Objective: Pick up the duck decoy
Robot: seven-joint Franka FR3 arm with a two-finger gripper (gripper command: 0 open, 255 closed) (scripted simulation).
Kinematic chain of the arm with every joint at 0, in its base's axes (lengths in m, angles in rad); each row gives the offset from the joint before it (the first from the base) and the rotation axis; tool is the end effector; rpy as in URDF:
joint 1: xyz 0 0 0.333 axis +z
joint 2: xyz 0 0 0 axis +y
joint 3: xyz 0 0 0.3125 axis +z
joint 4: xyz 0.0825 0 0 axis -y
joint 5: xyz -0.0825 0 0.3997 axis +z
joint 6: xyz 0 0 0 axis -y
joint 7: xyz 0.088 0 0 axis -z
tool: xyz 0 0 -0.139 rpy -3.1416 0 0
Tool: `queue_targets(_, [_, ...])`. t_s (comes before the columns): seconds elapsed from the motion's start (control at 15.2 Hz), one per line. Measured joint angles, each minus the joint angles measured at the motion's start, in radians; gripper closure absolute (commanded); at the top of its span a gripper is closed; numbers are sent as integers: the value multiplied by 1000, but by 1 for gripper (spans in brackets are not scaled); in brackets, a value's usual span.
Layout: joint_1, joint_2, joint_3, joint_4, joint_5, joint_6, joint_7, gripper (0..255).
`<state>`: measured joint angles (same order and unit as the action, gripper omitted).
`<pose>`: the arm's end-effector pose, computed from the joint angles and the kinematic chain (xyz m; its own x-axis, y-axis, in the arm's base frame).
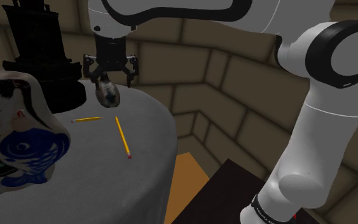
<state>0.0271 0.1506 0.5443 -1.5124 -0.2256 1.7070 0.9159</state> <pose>0.5507 0.2963 0.5537 0.9359 -0.3161 0.1555 -0.3255 -0.9448 0.0385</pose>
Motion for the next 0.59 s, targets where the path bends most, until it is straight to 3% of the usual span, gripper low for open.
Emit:
queue_targets(0.2, [19,57,1,43,-33,0,33,0])
queue_targets(0.59, [12,56,-2,-34,-36,76,44,0])
